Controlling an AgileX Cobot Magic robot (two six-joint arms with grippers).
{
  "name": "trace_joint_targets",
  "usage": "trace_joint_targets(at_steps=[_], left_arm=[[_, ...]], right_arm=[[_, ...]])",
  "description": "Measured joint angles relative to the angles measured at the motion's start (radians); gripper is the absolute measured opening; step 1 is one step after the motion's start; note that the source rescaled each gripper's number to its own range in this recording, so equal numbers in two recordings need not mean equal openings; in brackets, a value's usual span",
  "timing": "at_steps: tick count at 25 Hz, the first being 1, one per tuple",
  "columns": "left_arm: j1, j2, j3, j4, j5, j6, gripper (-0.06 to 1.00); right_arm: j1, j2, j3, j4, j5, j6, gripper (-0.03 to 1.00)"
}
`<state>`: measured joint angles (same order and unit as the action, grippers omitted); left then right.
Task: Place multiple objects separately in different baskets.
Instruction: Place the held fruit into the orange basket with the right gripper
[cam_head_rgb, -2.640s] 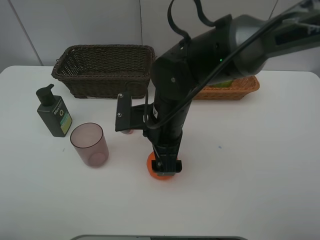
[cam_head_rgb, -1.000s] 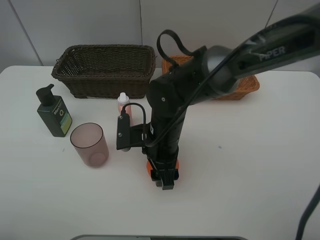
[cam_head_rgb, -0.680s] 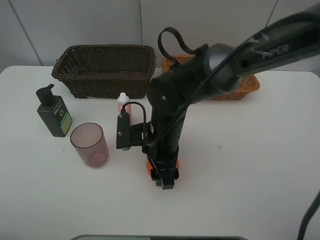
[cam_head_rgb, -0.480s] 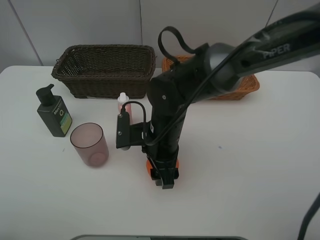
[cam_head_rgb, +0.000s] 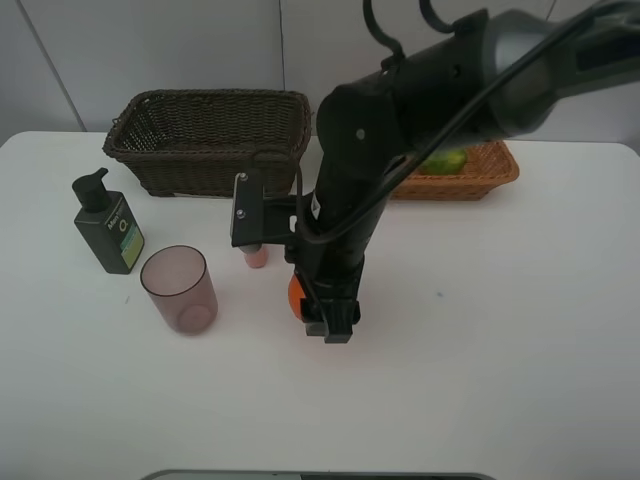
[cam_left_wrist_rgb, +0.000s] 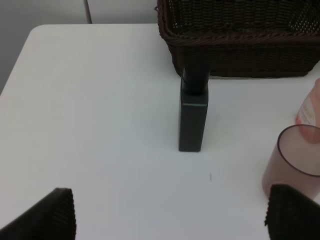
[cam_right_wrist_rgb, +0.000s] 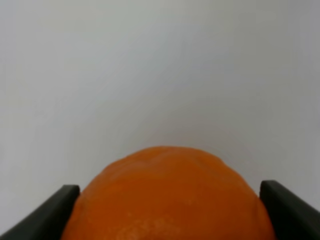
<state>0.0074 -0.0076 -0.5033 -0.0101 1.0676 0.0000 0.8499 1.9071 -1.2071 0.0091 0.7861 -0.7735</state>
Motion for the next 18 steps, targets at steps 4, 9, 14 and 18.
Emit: trace_joint_targets(at_steps=[4, 9, 14, 18], left_arm=[[0.0, 0.0, 0.0, 0.0, 0.0, 0.0, 0.98], [0.0, 0.0, 0.0, 0.0, 0.0, 0.0, 0.98], [0.0, 0.0, 0.0, 0.0, 0.0, 0.0, 0.98], [0.0, 0.0, 0.0, 0.0, 0.0, 0.0, 0.98]], right_arm=[[-0.073, -0.036, -0.039, -0.001, 0.027, 0.036, 0.32], [-0.17, -0.04, -0.126, -0.001, 0.08, 0.18, 0.32], [-0.261, -0.04, -0.211, -0.001, 0.087, 0.393, 0.32], [-0.345, -0.04, -0.251, -0.009, 0.08, 0.559, 0.32]])
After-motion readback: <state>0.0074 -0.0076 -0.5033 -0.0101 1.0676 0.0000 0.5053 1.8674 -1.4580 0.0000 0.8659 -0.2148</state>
